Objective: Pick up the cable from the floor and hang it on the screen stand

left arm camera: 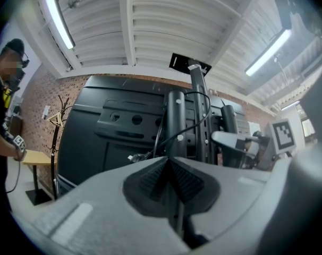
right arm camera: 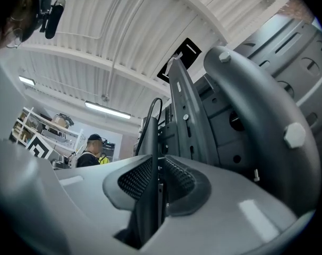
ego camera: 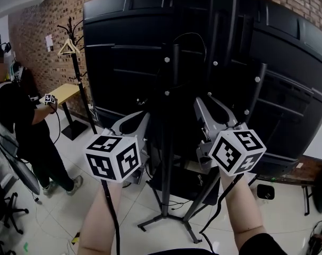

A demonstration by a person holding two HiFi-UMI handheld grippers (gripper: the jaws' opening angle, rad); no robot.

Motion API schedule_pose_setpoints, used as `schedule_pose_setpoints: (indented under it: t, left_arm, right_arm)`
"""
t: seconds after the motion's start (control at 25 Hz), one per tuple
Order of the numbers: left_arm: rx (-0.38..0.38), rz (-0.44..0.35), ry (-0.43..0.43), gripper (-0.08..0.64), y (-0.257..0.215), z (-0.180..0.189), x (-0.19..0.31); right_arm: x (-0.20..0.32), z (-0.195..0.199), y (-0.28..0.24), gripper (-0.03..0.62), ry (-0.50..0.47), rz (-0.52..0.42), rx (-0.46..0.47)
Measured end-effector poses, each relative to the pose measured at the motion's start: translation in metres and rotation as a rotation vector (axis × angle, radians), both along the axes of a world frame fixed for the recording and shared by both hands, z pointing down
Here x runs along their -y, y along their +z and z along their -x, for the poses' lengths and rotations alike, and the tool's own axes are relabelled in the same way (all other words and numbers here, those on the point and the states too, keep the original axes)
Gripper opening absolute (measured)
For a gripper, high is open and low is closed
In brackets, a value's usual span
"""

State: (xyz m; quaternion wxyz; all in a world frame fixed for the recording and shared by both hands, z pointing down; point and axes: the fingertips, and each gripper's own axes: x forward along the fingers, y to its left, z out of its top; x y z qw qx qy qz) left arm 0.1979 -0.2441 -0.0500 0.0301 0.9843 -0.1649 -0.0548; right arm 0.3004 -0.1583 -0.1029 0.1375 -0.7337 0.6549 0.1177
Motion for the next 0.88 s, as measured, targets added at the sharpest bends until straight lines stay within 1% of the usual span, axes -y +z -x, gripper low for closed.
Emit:
schedule_pose_setpoints:
  t: [0.12, 0.4, 0.6, 0.88]
  left_arm:
    - [-0.003, 0.011, -0.001, 0.005, 0.006, 0.004, -0.001]
    - [-0.002, 0.054, 0.004, 0.005, 0.028, 0.013, -0.009]
    - [-0.002, 0.087, 0.007, 0.005, 0.045, 0.016, -0.015]
    - [0.003, 0.12, 0.004, 0.005, 0.061, 0.019, -0.02]
  right_arm:
    - [-0.006, 0.008, 0.008, 0.04, 0.007, -0.011, 0.0]
    - [-0.015, 0.042, 0.03, 0.008, -0.038, -0.043, -0.048]
    - [-0.014, 0.06, 0.046, 0.008, -0.077, -0.036, -0.064]
    - [-0.014, 0.067, 0.065, 0.006, -0.111, 0.004, -0.056]
